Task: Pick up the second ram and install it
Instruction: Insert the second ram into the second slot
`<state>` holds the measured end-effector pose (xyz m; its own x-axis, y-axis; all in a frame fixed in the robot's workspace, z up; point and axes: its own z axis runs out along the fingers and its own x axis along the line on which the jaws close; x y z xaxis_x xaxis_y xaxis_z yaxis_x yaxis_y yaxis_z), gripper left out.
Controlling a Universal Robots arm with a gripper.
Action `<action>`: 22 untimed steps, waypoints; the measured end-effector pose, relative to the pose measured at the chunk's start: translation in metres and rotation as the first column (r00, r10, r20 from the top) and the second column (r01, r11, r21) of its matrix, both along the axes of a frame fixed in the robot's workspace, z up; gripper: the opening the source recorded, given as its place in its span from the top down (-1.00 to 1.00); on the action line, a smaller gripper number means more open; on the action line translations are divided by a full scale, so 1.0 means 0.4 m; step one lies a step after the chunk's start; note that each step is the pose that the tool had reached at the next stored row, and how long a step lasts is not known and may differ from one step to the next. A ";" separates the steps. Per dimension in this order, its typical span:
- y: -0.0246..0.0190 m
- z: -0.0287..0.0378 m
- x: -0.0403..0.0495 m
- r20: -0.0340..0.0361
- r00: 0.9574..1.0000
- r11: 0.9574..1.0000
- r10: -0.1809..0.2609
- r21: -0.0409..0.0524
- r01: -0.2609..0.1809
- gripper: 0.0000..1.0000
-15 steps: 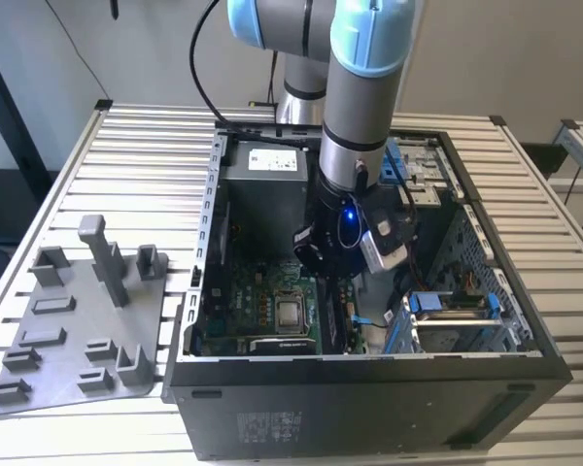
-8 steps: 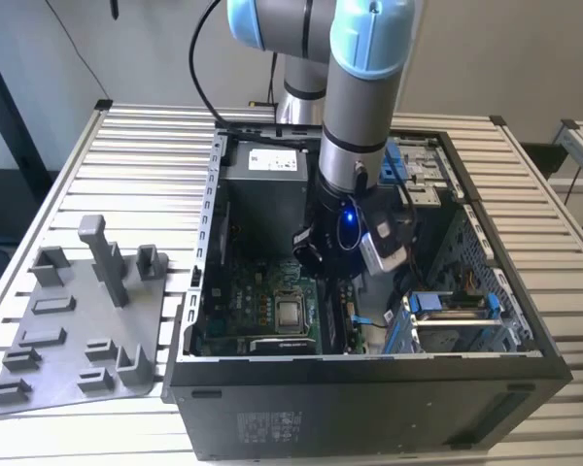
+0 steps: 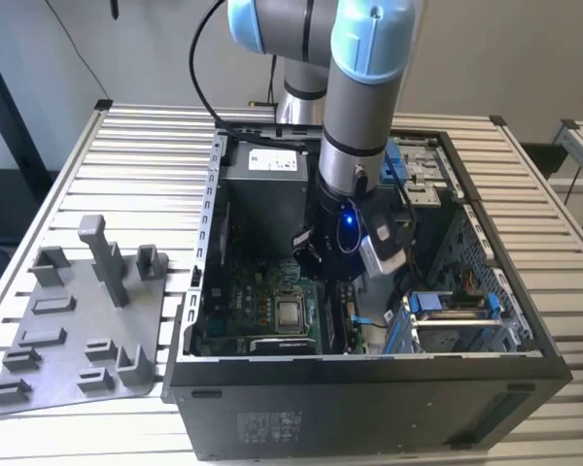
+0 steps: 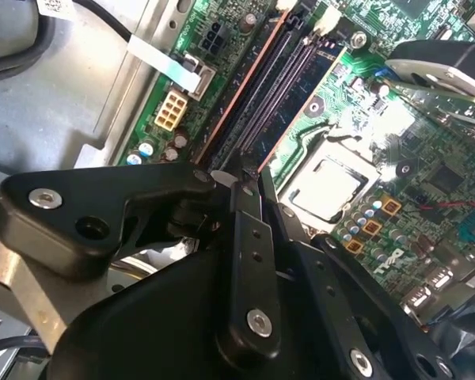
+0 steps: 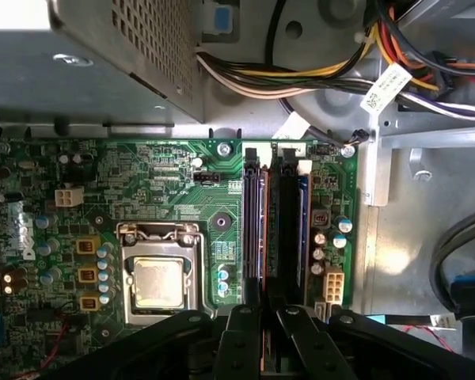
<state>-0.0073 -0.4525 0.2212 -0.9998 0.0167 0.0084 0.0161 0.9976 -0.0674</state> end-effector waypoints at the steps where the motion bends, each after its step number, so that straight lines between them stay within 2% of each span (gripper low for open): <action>1: 0.000 -0.001 0.001 -0.001 1.000 1.000 0.000 0.000 0.000 0.72; 22: -0.005 -0.007 0.009 -0.003 1.000 1.000 -0.001 0.002 0.001 0.72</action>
<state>-0.0035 -0.4544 0.2186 -0.9998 0.0176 0.0119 0.0168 0.9977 -0.0654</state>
